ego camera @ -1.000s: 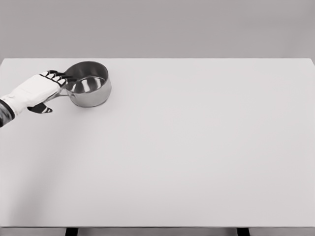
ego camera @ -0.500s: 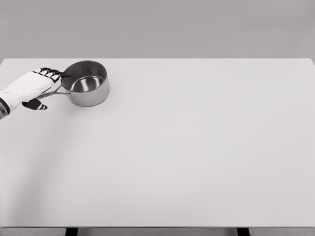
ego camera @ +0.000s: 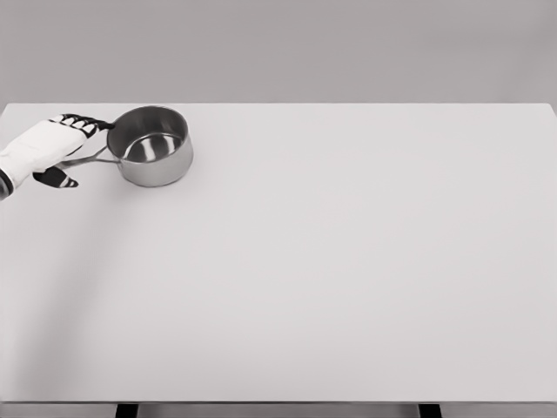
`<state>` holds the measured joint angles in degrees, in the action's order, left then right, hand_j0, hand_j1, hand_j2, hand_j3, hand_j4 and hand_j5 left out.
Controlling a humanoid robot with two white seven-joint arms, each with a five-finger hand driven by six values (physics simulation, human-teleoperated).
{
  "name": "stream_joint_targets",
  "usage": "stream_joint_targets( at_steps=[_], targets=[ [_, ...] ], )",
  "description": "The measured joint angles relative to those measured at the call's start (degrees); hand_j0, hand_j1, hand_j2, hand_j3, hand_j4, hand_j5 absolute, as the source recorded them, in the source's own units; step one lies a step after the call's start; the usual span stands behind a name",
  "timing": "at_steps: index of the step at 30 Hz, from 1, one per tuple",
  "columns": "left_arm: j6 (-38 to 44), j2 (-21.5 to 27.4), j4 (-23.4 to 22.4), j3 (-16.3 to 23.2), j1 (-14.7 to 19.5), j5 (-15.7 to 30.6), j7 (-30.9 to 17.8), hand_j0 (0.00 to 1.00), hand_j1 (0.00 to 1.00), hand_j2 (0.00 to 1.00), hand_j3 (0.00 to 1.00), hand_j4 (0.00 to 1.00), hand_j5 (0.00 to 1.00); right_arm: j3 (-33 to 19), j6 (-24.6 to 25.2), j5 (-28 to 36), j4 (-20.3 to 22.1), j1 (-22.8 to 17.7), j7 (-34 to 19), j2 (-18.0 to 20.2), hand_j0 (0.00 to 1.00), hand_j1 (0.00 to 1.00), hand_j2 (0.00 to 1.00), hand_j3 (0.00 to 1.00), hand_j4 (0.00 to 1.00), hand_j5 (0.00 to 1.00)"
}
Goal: Rotate pot handle
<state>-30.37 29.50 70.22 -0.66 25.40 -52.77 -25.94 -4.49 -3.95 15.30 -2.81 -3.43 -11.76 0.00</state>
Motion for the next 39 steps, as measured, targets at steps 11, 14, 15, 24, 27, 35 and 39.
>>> stream_joint_targets(
  at_steps=[11, 14, 15, 24, 27, 35, 39],
  targets=[
    [0.6, -0.2, -5.1, 0.1, 2.6, -0.1, 0.6, 1.00, 1.00, 1.00, 1.00, 1.00, 1.00, 0.0, 0.0, 0.0, 0.0, 0.0, 0.0, 0.0, 1.00, 1.00, 1.00, 1.00, 1.00, 1.00],
    [0.7, -0.3, -6.2, 0.1, 3.1, -0.1, 0.7, 1.00, 1.00, 1.00, 1.00, 1.00, 1.00, 0.0, 0.0, 0.0, 0.0, 0.0, 0.0, 0.0, 1.00, 1.00, 1.00, 1.00, 1.00, 1.00],
    [0.8, -0.4, -6.4, 0.1, 3.1, -0.1, 0.7, 1.00, 1.00, 1.00, 1.00, 1.00, 1.00, 0.0, 0.0, 0.0, 0.0, 0.0, 0.0, 0.0, 1.00, 1.00, 1.00, 1.00, 1.00, 1.00],
    [2.0, -0.4, -8.9, 0.2, 4.8, -0.1, 0.9, 1.00, 1.00, 1.00, 1.00, 1.00, 1.00, 0.0, 0.0, 0.0, 0.0, 0.0, 0.0, 0.0, 1.00, 1.00, 1.00, 1.00, 1.00, 1.00],
    [2.0, -0.4, -9.5, 0.1, 5.6, 0.0, 0.9, 1.00, 1.00, 1.00, 1.00, 1.00, 1.00, 0.0, 0.0, 0.0, 0.0, 0.0, 0.0, 0.0, 1.00, 1.00, 1.00, 1.00, 1.00, 1.00],
    [2.2, -0.4, -12.9, 0.0, 7.9, 0.1, 1.0, 1.00, 1.00, 1.00, 1.00, 1.00, 1.00, 0.0, 0.0, 0.0, 0.0, 0.0, 0.0, 0.0, 1.00, 1.00, 1.00, 1.00, 1.00, 1.00],
    [2.2, -0.4, -14.5, 0.0, 8.4, 0.0, 1.0, 1.00, 1.00, 1.00, 1.00, 1.00, 1.00, 0.0, 0.0, 0.0, 0.0, 0.0, 0.0, 0.0, 1.00, 1.00, 1.00, 1.00, 1.00, 1.00]
  ],
)
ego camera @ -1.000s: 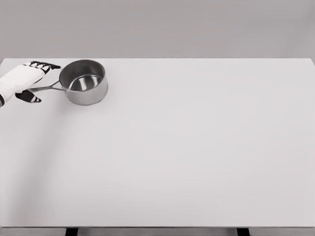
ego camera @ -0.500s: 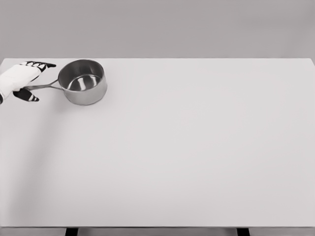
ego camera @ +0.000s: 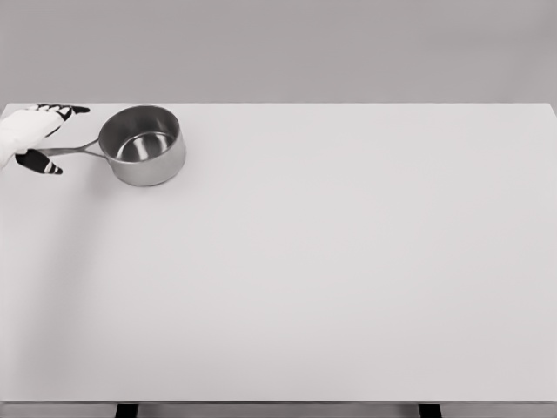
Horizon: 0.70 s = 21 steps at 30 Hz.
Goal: Rotate pot handle
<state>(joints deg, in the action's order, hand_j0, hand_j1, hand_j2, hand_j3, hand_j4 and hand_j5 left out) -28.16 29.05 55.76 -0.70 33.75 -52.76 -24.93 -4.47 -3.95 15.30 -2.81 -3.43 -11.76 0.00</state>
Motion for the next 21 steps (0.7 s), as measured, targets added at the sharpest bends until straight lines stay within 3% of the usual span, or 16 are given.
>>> stream_joint_targets(
  at_steps=[21],
  targets=[
    [3.1, 0.3, -4.3, 0.0, 2.2, 0.0, 0.5, 1.00, 1.00, 1.00, 1.00, 1.00, 1.00, 0.0, 0.0, 0.0, 0.0, 0.0, 0.0, 0.0, 1.00, 1.00, 1.00, 1.00, 1.00, 1.00]
  ],
)
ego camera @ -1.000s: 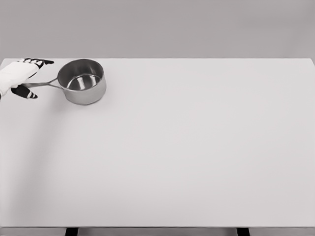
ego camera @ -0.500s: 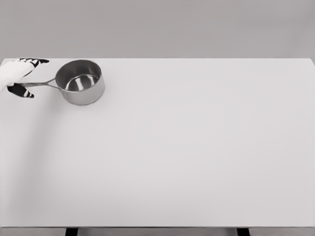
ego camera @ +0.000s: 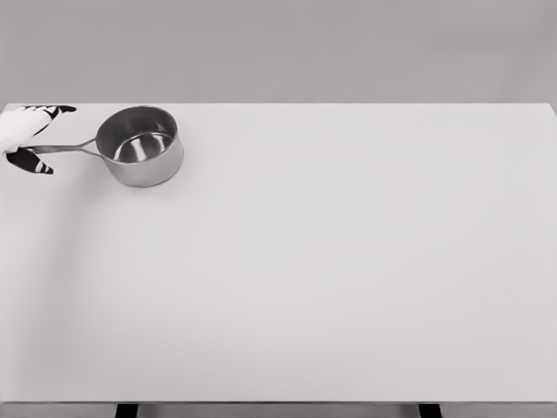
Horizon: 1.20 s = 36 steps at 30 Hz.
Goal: Rotate pot handle
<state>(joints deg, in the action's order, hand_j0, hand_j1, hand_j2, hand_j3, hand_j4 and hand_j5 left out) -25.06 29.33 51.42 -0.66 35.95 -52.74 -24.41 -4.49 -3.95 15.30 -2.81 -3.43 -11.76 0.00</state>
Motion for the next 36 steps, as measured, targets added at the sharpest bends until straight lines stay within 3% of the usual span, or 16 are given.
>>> stream_joint_targets(
  at_steps=[8, 20, 36],
  targets=[
    [0.3, 0.2, -0.9, 0.0, 0.5, 0.1, 1.7, 1.00, 1.00, 1.00, 1.00, 1.00, 1.00, 0.0, 0.0, 0.0, 0.0, 0.0, 0.0, 0.0, 1.00, 1.00, 1.00, 1.00, 1.00, 1.00],
    [-0.5, 0.3, 1.8, 0.7, -1.7, 2.5, 1.9, 1.00, 1.00, 1.00, 1.00, 1.00, 1.00, 0.0, 0.0, 0.0, 0.0, 0.0, 0.0, 0.0, 1.00, 1.00, 1.00, 1.00, 1.00, 1.00],
    [-0.1, 0.3, 3.4, 0.7, -1.3, 4.0, 2.0, 1.00, 1.00, 1.00, 1.00, 1.00, 1.00, 0.0, 0.0, 0.0, 0.0, 0.0, 0.0, 0.0, 1.00, 1.00, 1.00, 1.00, 1.00, 1.00]
  ],
)
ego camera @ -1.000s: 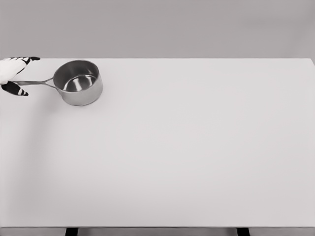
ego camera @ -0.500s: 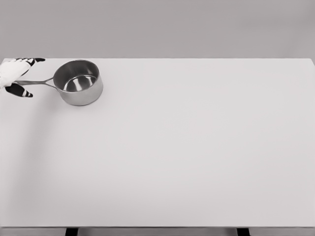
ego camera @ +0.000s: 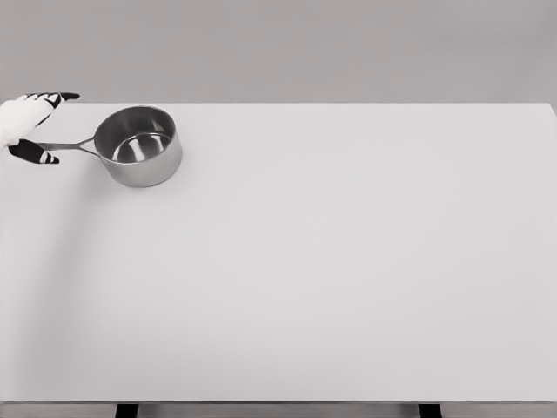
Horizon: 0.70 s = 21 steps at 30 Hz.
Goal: Rotate pot handle
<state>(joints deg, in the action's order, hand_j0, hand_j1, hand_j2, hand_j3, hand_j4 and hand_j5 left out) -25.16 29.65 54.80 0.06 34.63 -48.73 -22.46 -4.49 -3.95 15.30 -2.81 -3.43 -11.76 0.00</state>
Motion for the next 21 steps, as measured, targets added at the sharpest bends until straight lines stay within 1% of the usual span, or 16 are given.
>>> stream_joint_targets(
  at_steps=[10, 21],
  targets=[
    [0.3, 0.1, -0.9, -0.4, 0.4, -0.1, 0.0, 1.00, 1.00, 1.00, 1.00, 1.00, 1.00, 0.0, 0.0, 0.0, 0.0, 0.0, 0.0, 0.0, 1.00, 1.00, 1.00, 1.00, 1.00, 1.00],
    [0.5, 0.4, -3.4, -0.6, 1.8, -0.1, 0.0, 1.00, 1.00, 1.00, 1.00, 1.00, 1.00, 0.0, 0.0, 0.0, 0.0, 0.0, 0.0, 0.0, 1.00, 1.00, 1.00, 1.00, 1.00, 1.00]
  ],
)
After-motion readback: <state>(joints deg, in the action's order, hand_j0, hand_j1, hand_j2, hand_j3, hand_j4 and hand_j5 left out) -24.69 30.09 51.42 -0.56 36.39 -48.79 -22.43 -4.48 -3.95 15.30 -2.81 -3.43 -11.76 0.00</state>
